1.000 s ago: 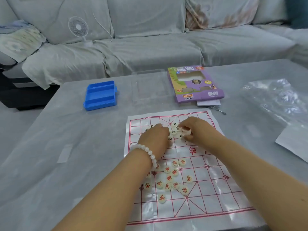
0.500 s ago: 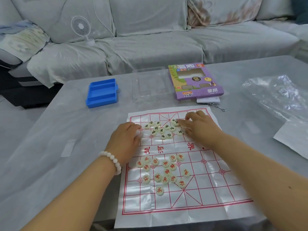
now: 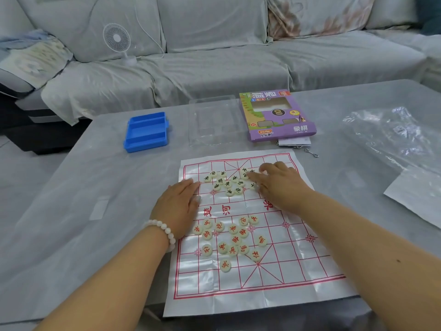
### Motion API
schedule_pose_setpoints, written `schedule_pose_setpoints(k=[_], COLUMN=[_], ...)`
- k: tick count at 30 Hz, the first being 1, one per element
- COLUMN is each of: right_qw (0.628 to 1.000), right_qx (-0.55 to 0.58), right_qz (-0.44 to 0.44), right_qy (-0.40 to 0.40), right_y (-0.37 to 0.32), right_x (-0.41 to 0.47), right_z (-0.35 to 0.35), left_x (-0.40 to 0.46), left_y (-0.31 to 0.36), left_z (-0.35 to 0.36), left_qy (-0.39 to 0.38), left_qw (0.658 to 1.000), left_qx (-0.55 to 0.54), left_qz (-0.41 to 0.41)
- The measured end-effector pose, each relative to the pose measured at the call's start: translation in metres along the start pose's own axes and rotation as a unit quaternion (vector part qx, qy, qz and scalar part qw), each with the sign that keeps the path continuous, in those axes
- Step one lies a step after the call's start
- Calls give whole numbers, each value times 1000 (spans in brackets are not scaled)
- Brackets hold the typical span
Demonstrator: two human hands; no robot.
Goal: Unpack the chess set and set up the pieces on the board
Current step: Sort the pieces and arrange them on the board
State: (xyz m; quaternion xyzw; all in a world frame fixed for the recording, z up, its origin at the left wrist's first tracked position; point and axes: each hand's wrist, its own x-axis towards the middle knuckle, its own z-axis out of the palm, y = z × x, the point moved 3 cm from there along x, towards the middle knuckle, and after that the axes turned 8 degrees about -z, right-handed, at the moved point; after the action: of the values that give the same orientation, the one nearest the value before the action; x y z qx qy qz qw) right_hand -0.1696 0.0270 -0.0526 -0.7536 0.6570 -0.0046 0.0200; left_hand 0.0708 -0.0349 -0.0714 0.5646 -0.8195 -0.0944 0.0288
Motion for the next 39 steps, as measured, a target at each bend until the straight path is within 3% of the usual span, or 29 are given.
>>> schedule_pose_setpoints(k=[9,17,28,33,39], right_qw=[995,997,984,996,996], right_qx=[66,50,136,73,57], right_qz=[39,32,58,31,34], right_qy=[59,53,95,50,54], right_y=[4,-11,-10,-19,-18], right_x=[-6,-7,-9,-4,-6], right_z=[1,10,1,6,11], left_x=[7,11,13,13,11], left_y=[-3,-12,-18,-25,-25], left_z=[0,0,-1,-4,-4], left_qy=[-11,-25,-31,-42,-27], left_qw=[999,999,999,998,999], left_qx=[22,22,39,51,32], left_qz=[-25,-11,6,1,3])
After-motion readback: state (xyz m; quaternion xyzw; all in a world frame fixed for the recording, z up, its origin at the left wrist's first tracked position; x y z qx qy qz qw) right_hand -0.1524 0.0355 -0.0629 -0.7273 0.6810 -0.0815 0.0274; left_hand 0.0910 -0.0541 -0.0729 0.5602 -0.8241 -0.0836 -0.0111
